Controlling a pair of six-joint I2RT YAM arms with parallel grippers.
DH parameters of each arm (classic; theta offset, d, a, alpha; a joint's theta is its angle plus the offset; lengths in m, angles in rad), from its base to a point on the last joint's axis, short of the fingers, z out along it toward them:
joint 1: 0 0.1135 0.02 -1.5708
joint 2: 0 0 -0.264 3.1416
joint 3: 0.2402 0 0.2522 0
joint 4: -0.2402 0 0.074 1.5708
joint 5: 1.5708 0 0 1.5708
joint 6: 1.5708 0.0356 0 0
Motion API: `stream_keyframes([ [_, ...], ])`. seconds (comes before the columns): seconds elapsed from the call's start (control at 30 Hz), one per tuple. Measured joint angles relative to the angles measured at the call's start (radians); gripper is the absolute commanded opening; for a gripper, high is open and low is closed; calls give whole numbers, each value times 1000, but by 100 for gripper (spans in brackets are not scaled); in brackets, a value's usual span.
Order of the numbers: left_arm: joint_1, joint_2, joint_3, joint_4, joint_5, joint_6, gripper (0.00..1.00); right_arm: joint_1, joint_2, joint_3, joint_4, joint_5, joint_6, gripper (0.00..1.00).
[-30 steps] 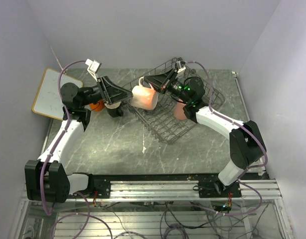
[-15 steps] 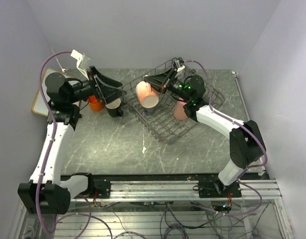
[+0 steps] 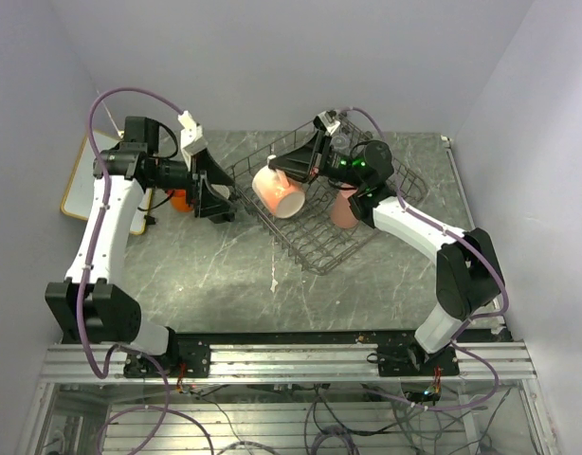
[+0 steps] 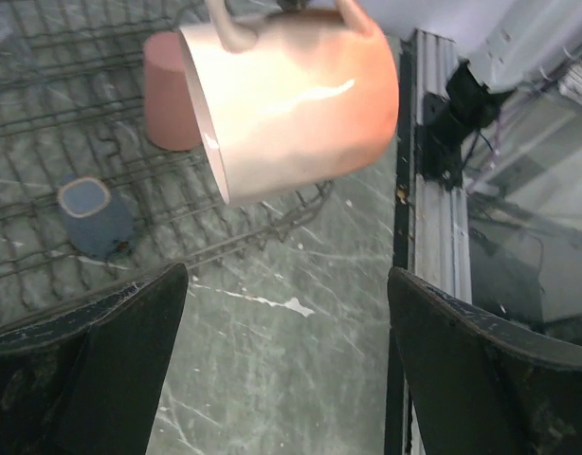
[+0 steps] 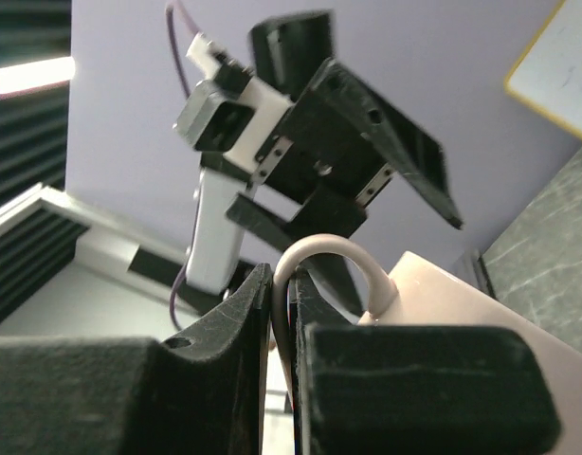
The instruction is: Unload the cups from the dish rack
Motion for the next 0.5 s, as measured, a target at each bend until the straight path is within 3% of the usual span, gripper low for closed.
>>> stream_keyframes([
  [0.1,0,48,42,-249,34,262,99,3,0,0,49,-88,27,0],
  [0.2,-10,48,10,-385,61,425,100,5,0,1,73,-155,45,0],
  [0.5,-43,-13,-27,-507,180,613,99,23,13,42,122,-233,105,0],
])
